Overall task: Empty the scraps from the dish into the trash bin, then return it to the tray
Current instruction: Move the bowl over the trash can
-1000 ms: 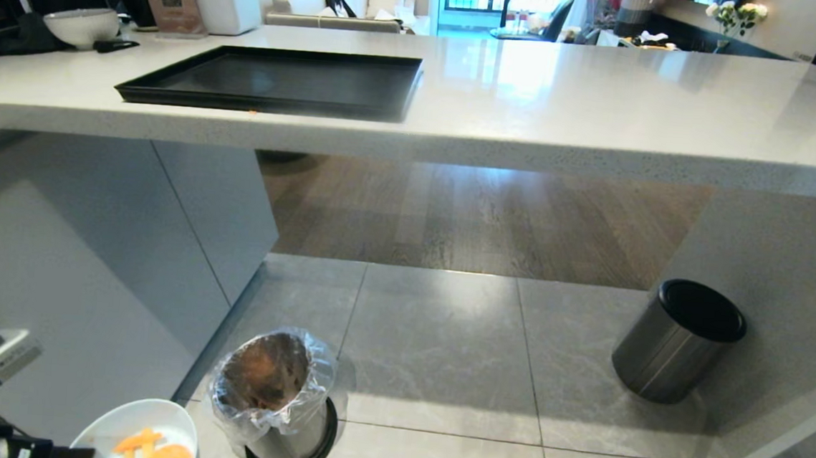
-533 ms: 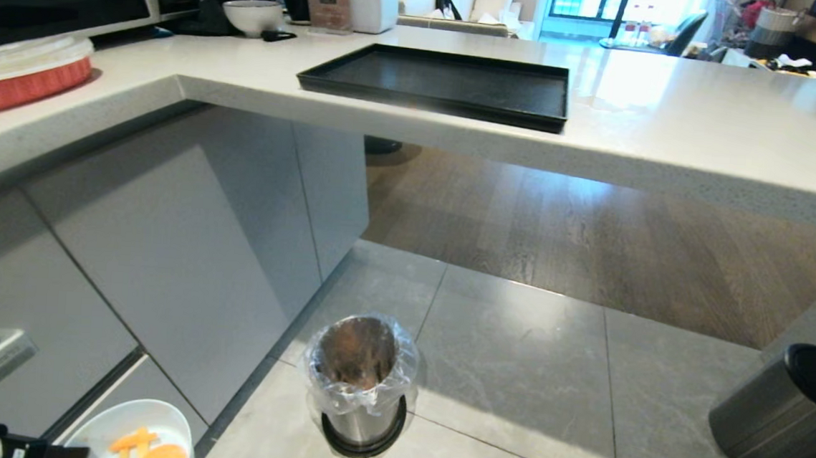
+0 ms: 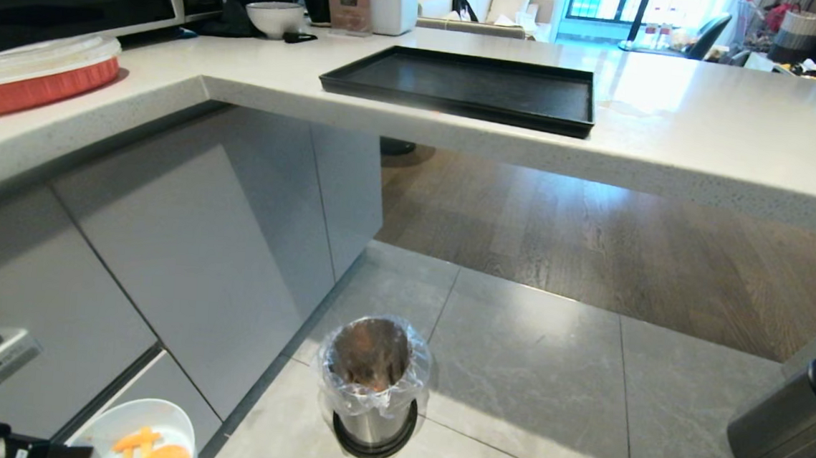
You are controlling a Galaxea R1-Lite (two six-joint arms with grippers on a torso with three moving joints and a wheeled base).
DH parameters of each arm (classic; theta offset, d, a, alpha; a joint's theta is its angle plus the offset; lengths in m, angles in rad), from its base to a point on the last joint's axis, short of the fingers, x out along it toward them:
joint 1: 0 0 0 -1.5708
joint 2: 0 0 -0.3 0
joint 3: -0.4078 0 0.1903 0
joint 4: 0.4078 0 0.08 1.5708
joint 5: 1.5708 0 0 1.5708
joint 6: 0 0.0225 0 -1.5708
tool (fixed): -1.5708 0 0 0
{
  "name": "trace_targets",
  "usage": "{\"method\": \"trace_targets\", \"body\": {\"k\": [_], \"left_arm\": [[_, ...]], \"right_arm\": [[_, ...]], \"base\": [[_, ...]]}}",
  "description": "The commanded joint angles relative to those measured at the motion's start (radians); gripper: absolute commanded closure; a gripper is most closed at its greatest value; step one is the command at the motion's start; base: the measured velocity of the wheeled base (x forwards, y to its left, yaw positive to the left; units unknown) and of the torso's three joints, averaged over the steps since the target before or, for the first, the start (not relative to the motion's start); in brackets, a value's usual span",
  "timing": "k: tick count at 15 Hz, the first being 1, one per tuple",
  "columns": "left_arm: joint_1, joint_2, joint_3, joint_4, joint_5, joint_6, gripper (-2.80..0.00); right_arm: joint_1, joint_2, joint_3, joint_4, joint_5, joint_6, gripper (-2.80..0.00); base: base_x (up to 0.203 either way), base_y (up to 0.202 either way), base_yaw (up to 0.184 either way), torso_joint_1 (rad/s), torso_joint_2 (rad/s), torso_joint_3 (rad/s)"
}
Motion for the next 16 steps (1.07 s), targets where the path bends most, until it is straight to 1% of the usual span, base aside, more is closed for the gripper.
{"method": "trace_targets", "body": {"k": [1, 4, 7, 11, 13, 16], "left_arm": [[-0.001, -0.002, -0.001, 0.002, -0.001, 0.001, 0.0], [-0.004, -0.005, -0.002, 0.0, -0.001, 0.003, 0.0], [-0.006, -0.019, -0.002, 0.002, -0.001, 0.038, 0.0], [-0.015, -0.029, -0.001, 0.002, -0.003, 0.04, 0.0], [-0.042, -0.032, -0.001, 0.002, -0.001, 0.04, 0.0], [-0.044, -0.034, 0.008, 0.002, -0.001, 0.04, 0.0]], "right_arm": [[0.0, 0.0, 0.001, 0.0, 0.0, 0.0, 0.0], [0.0, 0.0, 0.0, 0.0, 0.0, 0.001, 0.0], [0.0, 0.0, 0.0, 0.0, 0.0, 0.001, 0.0], [0.0, 0.0, 0.0, 0.0, 0.0, 0.002, 0.0], [0.0, 0.0, 0.0, 0.0, 0.0, 0.0, 0.0], [0.0, 0.0, 0.001, 0.0, 0.0, 0.0, 0.0]], "base": [[0.0, 0.0, 0.0, 0.0, 0.0, 0.0], [0.0, 0.0, 0.0, 0.0, 0.0, 0.0], [0.0, 0.0, 0.0, 0.0, 0.0, 0.0], [0.0, 0.0, 0.0, 0.0, 0.0, 0.0], [0.0, 0.0, 0.0, 0.0, 0.0, 0.0], [0.0, 0.0, 0.0, 0.0, 0.0, 0.0]]}}
